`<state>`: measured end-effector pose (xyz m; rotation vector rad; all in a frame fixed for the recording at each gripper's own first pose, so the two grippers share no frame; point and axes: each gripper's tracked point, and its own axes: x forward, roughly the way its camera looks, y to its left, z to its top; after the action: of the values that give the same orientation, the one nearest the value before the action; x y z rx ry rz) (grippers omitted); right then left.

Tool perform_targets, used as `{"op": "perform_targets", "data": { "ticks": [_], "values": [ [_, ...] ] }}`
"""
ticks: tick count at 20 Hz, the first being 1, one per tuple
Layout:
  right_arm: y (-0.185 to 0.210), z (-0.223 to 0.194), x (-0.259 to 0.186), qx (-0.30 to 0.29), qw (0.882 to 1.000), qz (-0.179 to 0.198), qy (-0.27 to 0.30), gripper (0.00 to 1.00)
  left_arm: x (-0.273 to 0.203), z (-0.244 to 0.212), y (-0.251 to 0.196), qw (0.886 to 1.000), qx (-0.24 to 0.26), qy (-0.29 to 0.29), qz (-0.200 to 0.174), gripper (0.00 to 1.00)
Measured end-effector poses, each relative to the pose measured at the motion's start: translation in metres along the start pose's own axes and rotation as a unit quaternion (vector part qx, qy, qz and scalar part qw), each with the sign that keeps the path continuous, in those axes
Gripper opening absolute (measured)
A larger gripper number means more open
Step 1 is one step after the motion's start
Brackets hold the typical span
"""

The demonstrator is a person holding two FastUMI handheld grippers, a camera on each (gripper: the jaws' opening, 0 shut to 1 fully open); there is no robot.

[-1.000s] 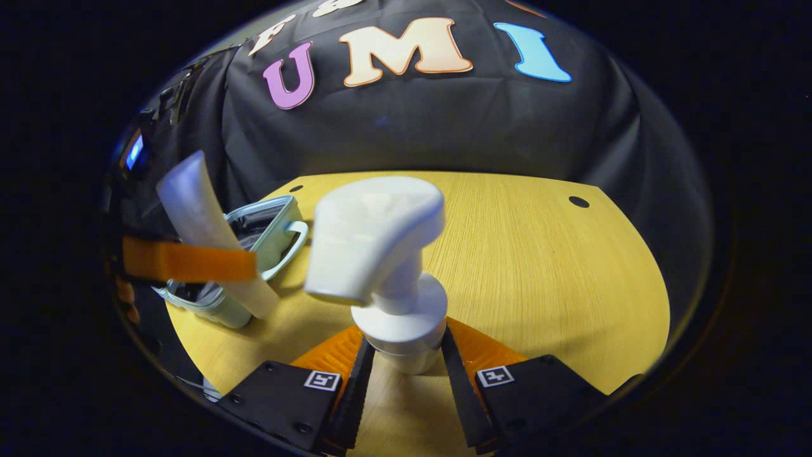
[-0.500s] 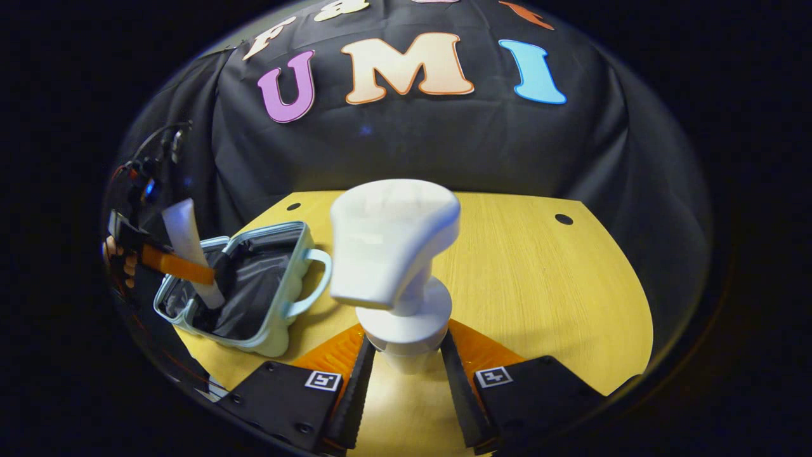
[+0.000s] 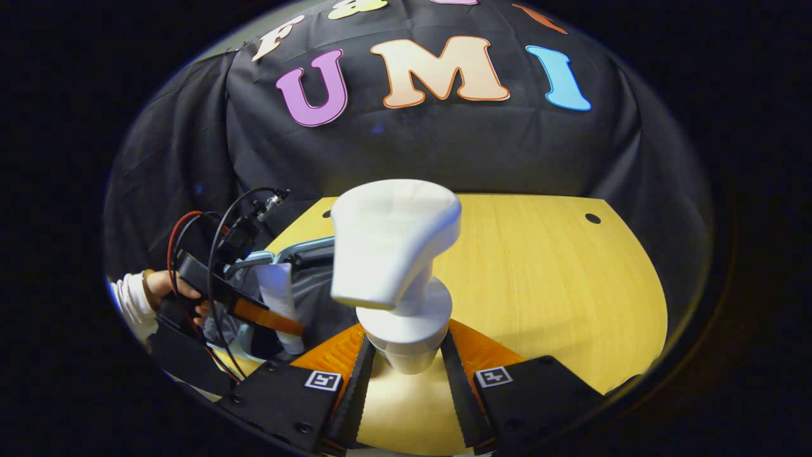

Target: First open the suitcase, pack the skin care products into it, and then close the suitcase.

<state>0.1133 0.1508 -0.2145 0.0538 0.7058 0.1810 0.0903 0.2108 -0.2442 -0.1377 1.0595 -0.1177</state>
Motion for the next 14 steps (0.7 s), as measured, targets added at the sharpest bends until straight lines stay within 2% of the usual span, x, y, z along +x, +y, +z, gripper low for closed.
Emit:
{"op": "perform_targets", "data": {
  "ticks": [1,2,3,4,5,6,10,11,12,13,14],
  "values": [
    [0.006,0.000,0.003,0.002,1.000,0.000,0.001,0.62,-0.002,0.005,0.003,1.000,0.007,-0.008,0.003,0.42],
    [0.012,0.001,0.006,0.001,1.000,0.002,0.005,0.62,-0.002,0.010,0.008,1.000,0.014,-0.016,0.009,0.36],
    [0.018,0.000,0.007,-0.001,1.000,0.005,0.008,0.62,-0.005,0.015,0.014,0.999,0.020,-0.026,0.018,0.52],
    [0.025,0.000,0.009,-0.003,1.000,0.010,0.011,0.62,-0.006,0.019,0.017,0.999,0.023,-0.036,0.022,0.60],
    [0.032,0.000,0.010,-0.005,1.000,0.016,0.014,0.62,-0.012,0.023,0.018,0.998,0.023,-0.048,0.026,0.77],
    [0.039,0.000,0.011,-0.007,1.000,0.021,0.017,0.58,-0.019,0.029,0.018,0.997,0.022,-0.065,0.026,0.73],
    [0.075,-0.002,0.021,-0.020,0.998,0.057,0.034,0.62,-0.066,0.050,0.024,0.990,0.012,-0.141,0.025,0.84],
    [0.085,-0.005,0.024,-0.025,0.997,0.066,0.040,0.58,-0.080,0.054,0.031,0.986,0.004,-0.162,0.034,0.90],
    [0.093,-0.008,0.028,-0.033,0.996,0.075,0.047,0.62,-0.095,0.057,0.041,0.982,-0.004,-0.184,0.050,0.91],
    [0.100,-0.013,0.032,-0.040,0.994,0.083,0.056,0.62,-0.111,0.059,0.055,0.976,-0.012,-0.203,0.071,0.96],
    [0.108,-0.018,0.037,-0.047,0.993,0.090,0.065,0.59,-0.125,0.056,0.070,0.971,-0.018,-0.218,0.092,0.97]
  ]
}}
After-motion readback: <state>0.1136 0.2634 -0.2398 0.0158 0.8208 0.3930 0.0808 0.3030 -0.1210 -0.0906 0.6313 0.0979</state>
